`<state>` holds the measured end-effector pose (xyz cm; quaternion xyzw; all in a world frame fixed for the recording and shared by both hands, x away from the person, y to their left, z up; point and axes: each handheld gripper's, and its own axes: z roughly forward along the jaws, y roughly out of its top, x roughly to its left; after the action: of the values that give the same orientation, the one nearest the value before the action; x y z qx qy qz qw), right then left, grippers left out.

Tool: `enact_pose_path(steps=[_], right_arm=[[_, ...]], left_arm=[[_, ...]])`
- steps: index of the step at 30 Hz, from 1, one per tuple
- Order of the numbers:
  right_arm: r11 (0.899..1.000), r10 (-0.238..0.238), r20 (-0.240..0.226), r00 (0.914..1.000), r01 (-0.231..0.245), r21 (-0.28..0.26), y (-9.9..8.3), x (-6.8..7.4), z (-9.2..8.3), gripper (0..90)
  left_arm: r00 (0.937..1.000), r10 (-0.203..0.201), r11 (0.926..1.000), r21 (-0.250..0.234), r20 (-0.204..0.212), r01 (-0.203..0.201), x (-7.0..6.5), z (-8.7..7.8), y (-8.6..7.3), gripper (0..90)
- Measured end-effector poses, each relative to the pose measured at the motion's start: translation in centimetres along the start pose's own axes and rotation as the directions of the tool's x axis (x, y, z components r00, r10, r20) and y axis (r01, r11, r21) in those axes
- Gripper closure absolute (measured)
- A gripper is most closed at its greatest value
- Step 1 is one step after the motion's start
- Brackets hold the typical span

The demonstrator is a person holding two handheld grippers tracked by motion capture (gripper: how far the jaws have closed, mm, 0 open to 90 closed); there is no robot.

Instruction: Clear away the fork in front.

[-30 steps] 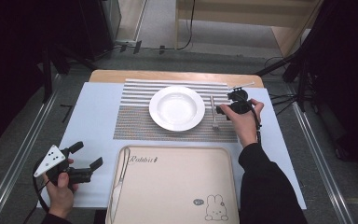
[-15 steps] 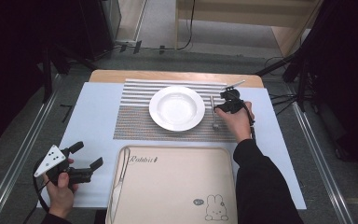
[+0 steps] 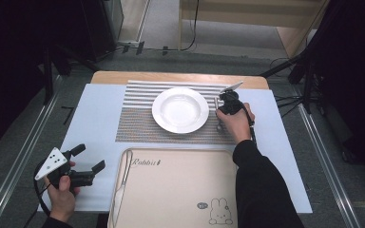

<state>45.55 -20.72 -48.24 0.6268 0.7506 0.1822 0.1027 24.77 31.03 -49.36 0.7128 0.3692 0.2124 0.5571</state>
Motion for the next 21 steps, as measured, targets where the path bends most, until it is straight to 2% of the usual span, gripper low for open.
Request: enact_pose_path(steps=[10,15,17,21], right_arm=[[0.998,-0.022,0.064,0.9977,0.018,0.054,0.57,0.96,0.91,74.4],[0.997,-0.002,0.012,0.9999,0.001,0.074,0.81,0.24,0.91,76.1],[0.997,0.021,0.031,0.9993,-0.023,0.071,0.82,0.2,0.9,83.1],[0.997,0.008,0.053,0.9986,-0.013,0.079,0.94,0.49,0.91,83.4]], left_arm=[[1.0,0.005,1.0,0.004,0.001,-0.005,-0.06,0.09,0.01,0.0],[1.0,0.009,0.9999,0.01,-0.001,-0.009,-0.12,0.07,0.0,0.0],[1.0,0.009,0.9999,0.012,-0.001,-0.009,-0.1,0.06,0.0,0.0],[1.0,0.01,0.9999,0.011,0.0,-0.01,-0.08,0.12,0.01,0.0]])
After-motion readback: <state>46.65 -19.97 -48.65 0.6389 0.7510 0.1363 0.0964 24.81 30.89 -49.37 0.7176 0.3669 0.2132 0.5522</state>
